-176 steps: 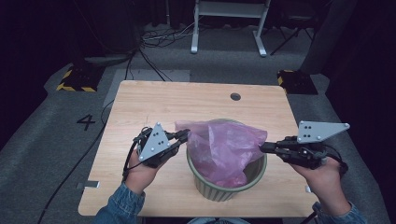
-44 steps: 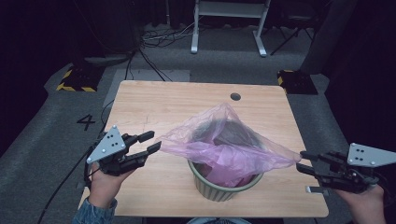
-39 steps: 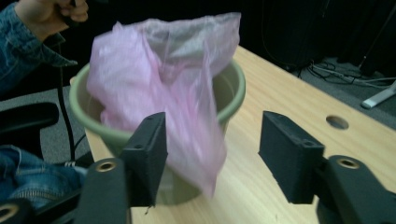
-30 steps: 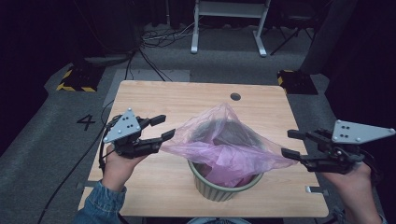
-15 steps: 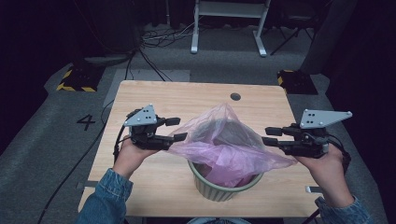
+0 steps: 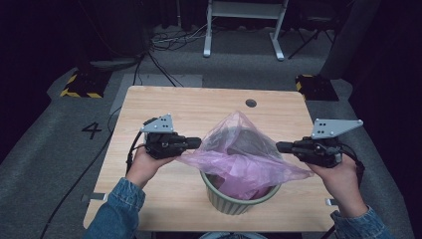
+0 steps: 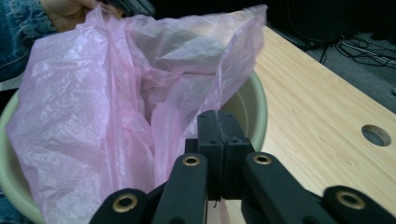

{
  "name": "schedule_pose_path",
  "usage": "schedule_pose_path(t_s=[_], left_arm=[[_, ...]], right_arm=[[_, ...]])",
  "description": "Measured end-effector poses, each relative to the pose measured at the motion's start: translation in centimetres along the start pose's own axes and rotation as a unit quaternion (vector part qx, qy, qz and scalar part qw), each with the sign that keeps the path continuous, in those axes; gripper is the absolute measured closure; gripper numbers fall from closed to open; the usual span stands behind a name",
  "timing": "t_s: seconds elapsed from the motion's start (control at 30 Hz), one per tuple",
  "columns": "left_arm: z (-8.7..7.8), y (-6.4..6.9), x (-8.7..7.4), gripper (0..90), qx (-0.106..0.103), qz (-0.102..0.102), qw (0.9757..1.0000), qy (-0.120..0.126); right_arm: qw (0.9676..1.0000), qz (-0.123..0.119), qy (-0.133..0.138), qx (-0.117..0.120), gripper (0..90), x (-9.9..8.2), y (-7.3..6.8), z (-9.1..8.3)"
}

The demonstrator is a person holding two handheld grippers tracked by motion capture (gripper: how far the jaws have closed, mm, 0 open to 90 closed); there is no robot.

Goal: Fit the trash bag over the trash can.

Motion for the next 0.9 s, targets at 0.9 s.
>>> schedule_pose_path(t_s=[0.9], left_arm=[[1.9, -2.4, -2.1, 90.0, 0.122, 0.001, 0.9911, -0.053]], right_arm=[[0.9955, 0.085, -0.036, -0.019, 90.0, -5.3, 5.9, 2.9]])
Point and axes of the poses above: each handheld gripper's, and its own axes: z roughly forward along the jaws, x roughly out of its top, y roughly to its right, the point moved 4 cm from there along z, roughly forward along the jaws, and after that the axes turned 9 degrees about -y, right-handed, at the moved point
